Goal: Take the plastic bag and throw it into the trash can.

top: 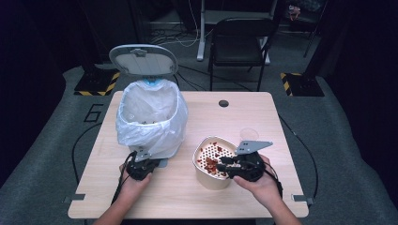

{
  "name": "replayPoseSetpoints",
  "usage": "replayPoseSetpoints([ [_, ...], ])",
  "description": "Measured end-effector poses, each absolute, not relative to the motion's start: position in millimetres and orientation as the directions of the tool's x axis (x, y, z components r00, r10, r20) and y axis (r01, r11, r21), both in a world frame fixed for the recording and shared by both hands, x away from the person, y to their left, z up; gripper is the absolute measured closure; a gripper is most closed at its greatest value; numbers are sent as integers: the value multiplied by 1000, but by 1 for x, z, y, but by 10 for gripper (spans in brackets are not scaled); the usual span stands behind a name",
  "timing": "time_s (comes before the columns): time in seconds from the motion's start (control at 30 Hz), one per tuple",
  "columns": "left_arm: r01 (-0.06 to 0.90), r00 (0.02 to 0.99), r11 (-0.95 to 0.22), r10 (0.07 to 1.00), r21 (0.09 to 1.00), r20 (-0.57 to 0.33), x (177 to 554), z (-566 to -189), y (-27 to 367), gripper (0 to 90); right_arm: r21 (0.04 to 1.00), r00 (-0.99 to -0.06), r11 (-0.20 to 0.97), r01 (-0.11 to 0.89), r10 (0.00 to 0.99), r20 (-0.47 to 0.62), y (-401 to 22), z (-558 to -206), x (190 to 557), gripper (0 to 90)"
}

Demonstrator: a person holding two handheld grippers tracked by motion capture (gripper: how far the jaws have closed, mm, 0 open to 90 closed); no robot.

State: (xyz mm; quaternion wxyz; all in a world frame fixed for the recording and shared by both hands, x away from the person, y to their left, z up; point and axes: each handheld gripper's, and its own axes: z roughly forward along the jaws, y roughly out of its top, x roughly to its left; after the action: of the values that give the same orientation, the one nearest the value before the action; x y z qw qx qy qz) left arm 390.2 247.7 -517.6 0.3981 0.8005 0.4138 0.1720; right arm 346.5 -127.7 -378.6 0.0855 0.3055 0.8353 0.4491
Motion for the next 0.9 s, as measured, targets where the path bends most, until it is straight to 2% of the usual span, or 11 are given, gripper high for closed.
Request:
replayPoseSetpoints([
  [0.1, 538, 579, -319, 813, 780, -67, 389, -518, 246, 900, 815, -759, 376, 441, 641, 115, -147, -374, 353, 606],
  [0.43, 527, 598, -343, 799, 778, -53, 390, -517, 248, 900, 827, -660, 315, 466, 746, 88, -184, -380, 369, 503],
  [0.57, 537, 580, -315, 812, 782, -71, 389, -518, 246, 900, 831, -595, 279, 481, 800, 76, -203, -389, 379, 416],
  [0.77, 525, 605, -342, 794, 779, -59, 391, -518, 248, 900, 826, -544, 254, 503, 836, 75, -218, -403, 392, 333],
  [0.9, 538, 583, -318, 810, 781, -72, 389, -518, 247, 900, 817, -522, 242, 524, 849, 84, -222, -416, 399, 277],
])
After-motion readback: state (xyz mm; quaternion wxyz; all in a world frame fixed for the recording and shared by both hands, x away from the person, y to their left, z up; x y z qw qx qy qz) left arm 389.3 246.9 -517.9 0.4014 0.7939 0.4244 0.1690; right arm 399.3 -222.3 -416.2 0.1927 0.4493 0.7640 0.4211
